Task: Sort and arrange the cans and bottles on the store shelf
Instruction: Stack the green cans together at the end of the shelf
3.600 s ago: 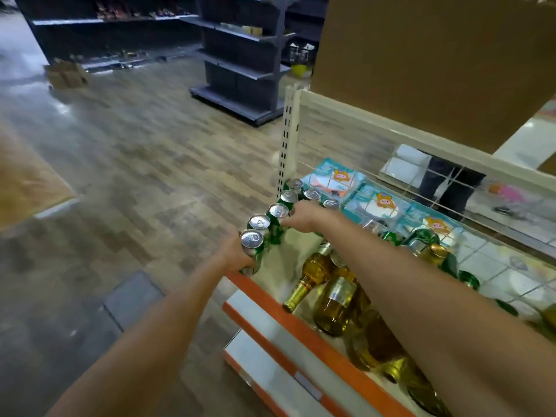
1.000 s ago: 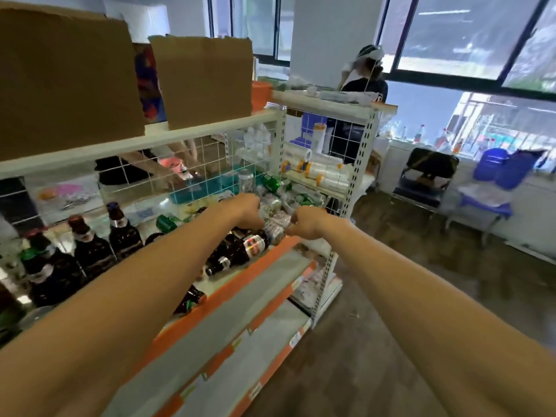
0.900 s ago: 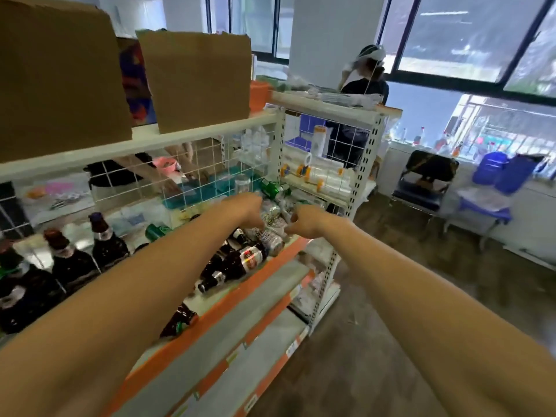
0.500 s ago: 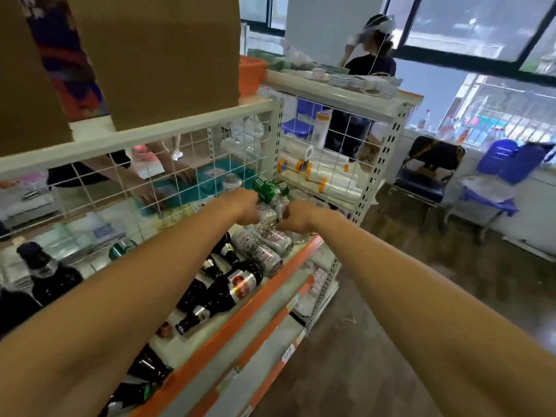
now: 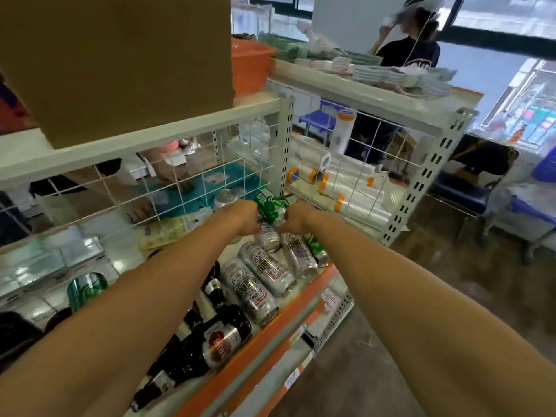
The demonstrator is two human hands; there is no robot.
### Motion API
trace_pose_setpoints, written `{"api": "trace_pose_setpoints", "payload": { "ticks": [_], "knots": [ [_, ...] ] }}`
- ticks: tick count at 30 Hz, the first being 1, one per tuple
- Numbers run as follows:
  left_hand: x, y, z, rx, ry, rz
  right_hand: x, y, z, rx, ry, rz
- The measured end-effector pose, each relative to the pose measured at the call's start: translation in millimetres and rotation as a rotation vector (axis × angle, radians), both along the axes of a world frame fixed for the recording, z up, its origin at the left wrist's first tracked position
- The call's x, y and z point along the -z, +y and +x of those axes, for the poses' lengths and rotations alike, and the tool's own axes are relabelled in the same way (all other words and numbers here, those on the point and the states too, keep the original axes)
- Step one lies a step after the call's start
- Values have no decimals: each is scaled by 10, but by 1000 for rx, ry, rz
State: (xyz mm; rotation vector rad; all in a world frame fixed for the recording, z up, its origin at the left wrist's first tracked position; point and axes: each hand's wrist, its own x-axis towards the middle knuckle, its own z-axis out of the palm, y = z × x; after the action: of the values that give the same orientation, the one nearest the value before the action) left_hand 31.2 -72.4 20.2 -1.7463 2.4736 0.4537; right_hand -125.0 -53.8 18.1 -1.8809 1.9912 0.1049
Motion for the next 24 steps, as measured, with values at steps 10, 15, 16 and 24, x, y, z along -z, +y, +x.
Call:
{"api": "trace_pose_setpoints", "payload": {
  "ticks": [10, 15, 16, 24],
  "knots": [
    [304, -753, -355, -149, 45, 102, 688, -1061, -199, 68, -168, 36],
    [342, -876, -385, -158, 97, 134, 887, -1240, -189, 115, -281, 12],
    [343, -869, -375, -152, 112, 136, 882, -1263, -198, 117, -291, 15],
    [60, -600, -153, -145, 133, 44, 479, -1176, -244, 183, -286, -167]
  ]
}}
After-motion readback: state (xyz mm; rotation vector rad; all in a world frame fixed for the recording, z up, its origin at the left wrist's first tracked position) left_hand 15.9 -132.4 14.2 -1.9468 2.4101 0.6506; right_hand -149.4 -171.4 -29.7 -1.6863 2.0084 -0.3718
